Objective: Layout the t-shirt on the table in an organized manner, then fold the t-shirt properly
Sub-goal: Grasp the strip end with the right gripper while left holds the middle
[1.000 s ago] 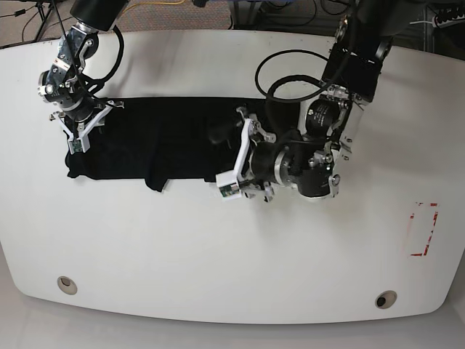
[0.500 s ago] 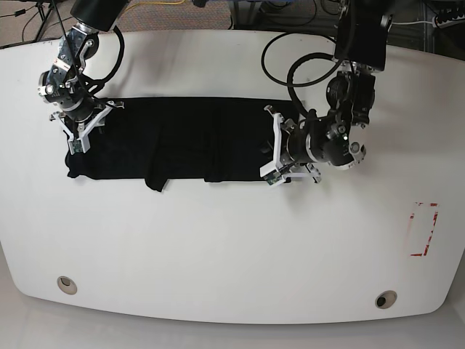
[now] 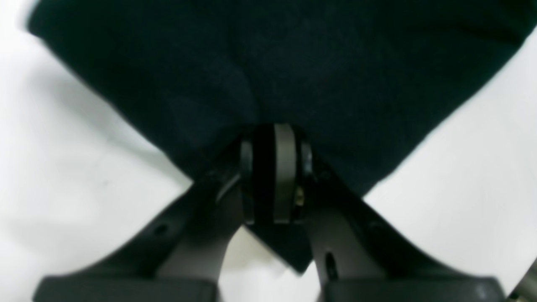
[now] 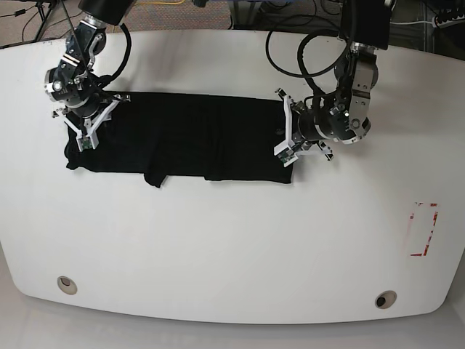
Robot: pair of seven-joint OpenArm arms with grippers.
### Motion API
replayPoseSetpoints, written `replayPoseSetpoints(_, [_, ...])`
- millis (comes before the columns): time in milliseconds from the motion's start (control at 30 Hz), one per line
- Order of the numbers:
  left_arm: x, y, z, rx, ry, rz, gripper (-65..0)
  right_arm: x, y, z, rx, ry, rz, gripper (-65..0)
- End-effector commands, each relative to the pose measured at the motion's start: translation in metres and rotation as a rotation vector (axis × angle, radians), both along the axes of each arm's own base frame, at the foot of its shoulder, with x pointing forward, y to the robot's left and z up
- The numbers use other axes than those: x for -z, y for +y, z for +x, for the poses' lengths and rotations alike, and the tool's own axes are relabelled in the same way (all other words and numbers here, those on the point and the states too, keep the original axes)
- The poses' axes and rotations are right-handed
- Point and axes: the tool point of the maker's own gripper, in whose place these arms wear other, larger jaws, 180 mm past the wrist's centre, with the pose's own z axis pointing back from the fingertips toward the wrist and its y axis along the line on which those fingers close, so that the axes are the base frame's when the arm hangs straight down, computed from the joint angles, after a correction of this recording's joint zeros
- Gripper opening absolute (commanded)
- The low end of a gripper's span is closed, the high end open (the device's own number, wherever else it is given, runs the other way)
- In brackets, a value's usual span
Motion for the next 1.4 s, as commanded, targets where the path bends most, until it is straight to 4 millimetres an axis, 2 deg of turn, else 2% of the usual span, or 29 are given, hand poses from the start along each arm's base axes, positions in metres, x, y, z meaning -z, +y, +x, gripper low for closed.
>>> replayPoseSetpoints(0, [0.010, 0.006, 0.001, -0.010, 0.024, 0.020, -61.1, -0.039, 0.001, 0.022, -0.025, -0.129, -0.037, -48.0])
replayPoseSetpoints(100, [0.021, 0.011, -0.002, -0.028, 0.060, 0.020, -61.0, -0.056, 0.006, 0.027, -0.033, -0.155, -0.063, -40.4])
replayPoseSetpoints(233, [0.029, 0.016, 0.000, -0.042, 0.089, 0.025, -61.0, -0.082, 0.006, 0.037, -0.023, -0.161, -0.111, -20.8])
replayPoseSetpoints(300, [0.033, 0.017, -0.002, -0.046, 0.106, 0.026, -61.0, -0.094, 0.002, 0.040, -0.009, -0.156, -0.137, -10.9])
replayPoseSetpoints(400, [0.035, 0.020, -0.003, -0.055, 0.114, 0.026, -61.0, -0.110, -0.017, 0.042, 0.071, -0.165, -0.143, -2.2])
replayPoseSetpoints(433, [0.035, 0.021, -0.003, -0.058, 0.113, 0.026, -61.0, -0.111, -0.021, 0.042, 0.089, -0.168, -0.136, -1.7])
replayPoseSetpoints(467, [0.035, 0.021, -0.002, -0.061, 0.113, 0.026, -61.0, -0.118, -0.034, 0.041, 0.140, -0.184, -0.115, -1.1])
replayPoseSetpoints(633, [0.034, 0.027, 0.001, -0.083, 0.109, 0.024, -61.0, -0.113, -0.066, 0.036, 0.268, -0.161, 0.016, -1.3])
replayPoseSetpoints(867, [0.033, 0.033, 0.003, -0.107, 0.105, 0.022, -60.8, -0.086, -0.097, 0.028, 0.343, -0.135, 0.231, -1.4])
replayPoseSetpoints(1067, [0.034, 0.050, 0.003, -0.108, 0.104, 0.057, -60.8, -0.054, -0.111, 0.014, 0.396, -0.103, 0.420, -1.4])
replayPoseSetpoints(1367, [0.034, 0.052, 0.003, -0.110, 0.104, 0.060, -60.8, -0.031, -0.122, -0.004, 0.441, -0.105, 0.572, -1.4])
